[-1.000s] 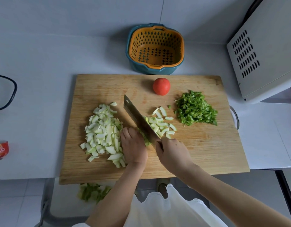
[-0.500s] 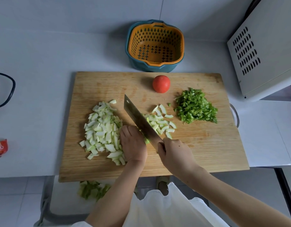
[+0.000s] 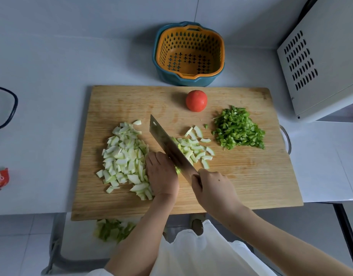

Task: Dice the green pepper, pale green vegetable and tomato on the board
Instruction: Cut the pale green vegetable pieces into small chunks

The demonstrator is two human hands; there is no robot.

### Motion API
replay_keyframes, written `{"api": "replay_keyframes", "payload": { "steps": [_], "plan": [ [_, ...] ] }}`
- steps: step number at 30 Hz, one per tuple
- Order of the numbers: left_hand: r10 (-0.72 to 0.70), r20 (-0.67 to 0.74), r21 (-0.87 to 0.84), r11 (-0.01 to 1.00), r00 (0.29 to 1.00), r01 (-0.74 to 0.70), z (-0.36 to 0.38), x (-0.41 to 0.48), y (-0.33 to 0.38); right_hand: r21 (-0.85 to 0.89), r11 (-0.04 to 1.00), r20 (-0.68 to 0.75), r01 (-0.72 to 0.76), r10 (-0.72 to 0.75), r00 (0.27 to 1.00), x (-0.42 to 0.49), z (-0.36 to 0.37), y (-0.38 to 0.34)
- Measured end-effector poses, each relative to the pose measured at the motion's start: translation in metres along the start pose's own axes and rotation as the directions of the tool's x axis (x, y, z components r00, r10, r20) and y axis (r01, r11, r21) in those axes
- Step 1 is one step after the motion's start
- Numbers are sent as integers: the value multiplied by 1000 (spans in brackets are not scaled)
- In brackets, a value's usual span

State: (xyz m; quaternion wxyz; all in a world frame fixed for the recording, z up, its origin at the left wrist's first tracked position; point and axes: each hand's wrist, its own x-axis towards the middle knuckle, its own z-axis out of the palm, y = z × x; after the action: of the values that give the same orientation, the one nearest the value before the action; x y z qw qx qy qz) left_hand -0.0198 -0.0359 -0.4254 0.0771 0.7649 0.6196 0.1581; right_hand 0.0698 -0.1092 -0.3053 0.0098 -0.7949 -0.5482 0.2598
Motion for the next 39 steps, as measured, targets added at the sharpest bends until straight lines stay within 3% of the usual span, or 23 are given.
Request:
{"api": "replay_keyframes", "payload": {
  "steps": [3,10,15,20,27,33,39],
  "plan": [
    [-45,-35,-128,991,998,41,-4,0,1,-22,1000,18,-6,6,1000,6,5,-5],
    [82,-247,-54,994,965,-98,-15,3,10,82,996,20,-24,23,1000,30,11,-5],
    [-92,-175,-159,985,980,64,-4,1,7,107,991,3,-84,85,996,27,2,16],
    [-58,-94,-162,986,994,42,2,-1,3,122,990,6,-63,63,998,16,-4,12],
    [-139,-70,-425,900,988,96,-25,3,5,35,999,16,-11,10,1000,2,-13,1],
    [-69,-41,-342,938,997,51,-27,-1,-1,-8,1000,40,-10,10,999,1,-9,-4],
    [-5,-167,-159,987,986,-22,-11,-8,-4,-19,1000,45,-23,24,999,7,-4,-8]
  ]
}}
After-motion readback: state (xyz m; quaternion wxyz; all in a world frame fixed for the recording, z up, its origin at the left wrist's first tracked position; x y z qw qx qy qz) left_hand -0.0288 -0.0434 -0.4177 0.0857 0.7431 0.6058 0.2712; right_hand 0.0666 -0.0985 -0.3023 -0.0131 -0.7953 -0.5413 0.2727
